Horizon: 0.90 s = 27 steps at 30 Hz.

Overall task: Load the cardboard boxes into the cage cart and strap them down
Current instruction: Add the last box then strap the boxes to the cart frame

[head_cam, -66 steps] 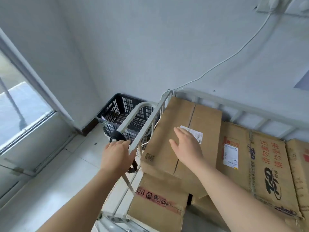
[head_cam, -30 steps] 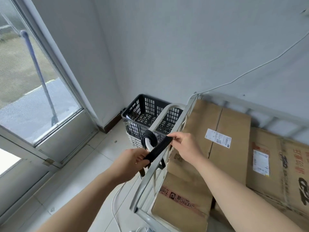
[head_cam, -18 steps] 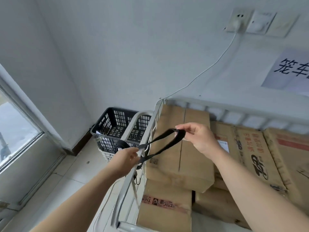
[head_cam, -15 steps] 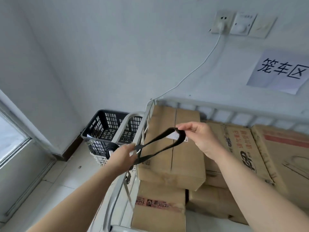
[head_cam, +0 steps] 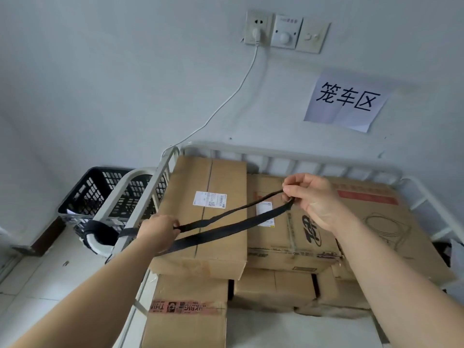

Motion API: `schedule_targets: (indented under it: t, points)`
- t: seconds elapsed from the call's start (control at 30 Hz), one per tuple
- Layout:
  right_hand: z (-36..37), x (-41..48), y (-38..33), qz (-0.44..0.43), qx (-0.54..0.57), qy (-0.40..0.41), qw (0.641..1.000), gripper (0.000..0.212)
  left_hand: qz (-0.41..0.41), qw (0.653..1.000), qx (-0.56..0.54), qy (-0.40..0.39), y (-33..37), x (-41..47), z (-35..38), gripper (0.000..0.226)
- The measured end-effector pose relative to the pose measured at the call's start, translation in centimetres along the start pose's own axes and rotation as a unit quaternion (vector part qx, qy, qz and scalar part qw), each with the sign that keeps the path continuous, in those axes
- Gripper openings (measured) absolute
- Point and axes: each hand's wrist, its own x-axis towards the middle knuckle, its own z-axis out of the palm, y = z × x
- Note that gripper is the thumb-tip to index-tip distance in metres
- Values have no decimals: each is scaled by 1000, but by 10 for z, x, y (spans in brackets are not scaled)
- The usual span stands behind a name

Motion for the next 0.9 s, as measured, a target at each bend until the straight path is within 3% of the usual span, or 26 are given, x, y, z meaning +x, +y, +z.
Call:
schedule_targets:
  t: [0.13,0.27,0.43,0.53,0.7,0.9]
  points:
    - [-56,3,-7,15,20,7,1000,17,4,998,50,-41,23,-3,22,67]
    - [-101,3,-9,15,26,18,999,20,-2,997,72,-41,53,5,41,27]
    - [-162,10,-2,15,-16,122,992,16,-66,997,-4,29,72,5,48,28]
    - [-187,16,10,14,-25,163,986,17,-81,988,-117,61,86,0,32,32]
    - [-186,28,31,28,-124,145,981,16,-31,958,-251,135,130,-5,-7,28]
    - [-155,33,37,26,-298,69,952,27,90,955,-265,95,194,-9,-37,25]
